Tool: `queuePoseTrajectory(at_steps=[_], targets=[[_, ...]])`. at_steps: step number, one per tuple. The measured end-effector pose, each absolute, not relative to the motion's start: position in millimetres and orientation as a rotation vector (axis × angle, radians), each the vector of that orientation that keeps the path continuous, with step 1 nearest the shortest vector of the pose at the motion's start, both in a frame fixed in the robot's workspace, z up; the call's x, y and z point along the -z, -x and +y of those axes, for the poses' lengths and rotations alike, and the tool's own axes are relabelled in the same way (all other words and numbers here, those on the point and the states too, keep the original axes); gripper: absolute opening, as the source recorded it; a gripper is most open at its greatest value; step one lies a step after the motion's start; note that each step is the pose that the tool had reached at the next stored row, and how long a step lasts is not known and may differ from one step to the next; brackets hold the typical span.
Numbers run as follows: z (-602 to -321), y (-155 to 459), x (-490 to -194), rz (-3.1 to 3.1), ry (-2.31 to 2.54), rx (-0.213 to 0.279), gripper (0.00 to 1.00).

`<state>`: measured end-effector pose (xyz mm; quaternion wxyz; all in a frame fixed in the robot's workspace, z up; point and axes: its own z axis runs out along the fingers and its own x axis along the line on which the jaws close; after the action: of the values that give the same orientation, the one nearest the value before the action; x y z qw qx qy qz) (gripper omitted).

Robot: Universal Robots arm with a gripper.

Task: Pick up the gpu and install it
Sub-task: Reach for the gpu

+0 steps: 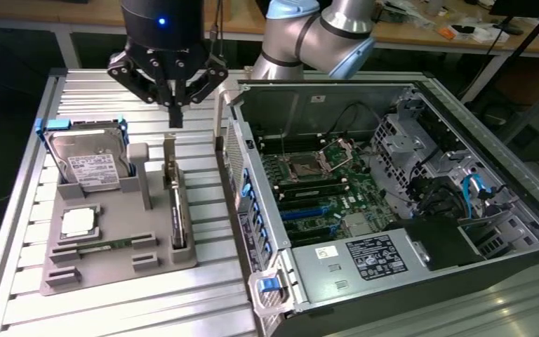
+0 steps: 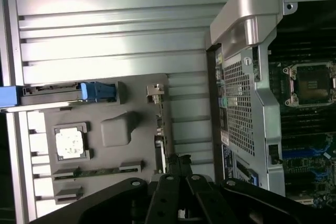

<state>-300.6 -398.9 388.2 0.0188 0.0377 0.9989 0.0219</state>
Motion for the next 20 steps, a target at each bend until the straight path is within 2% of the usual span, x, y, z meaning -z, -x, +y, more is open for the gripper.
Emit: queuePoseTrajectory(at_steps=[10,20], targets=[[-399,344,-386,3.105,-0.118,-0.068,0.11],[-399,346,-386,3.105,-0.117,-0.068,0.11]])
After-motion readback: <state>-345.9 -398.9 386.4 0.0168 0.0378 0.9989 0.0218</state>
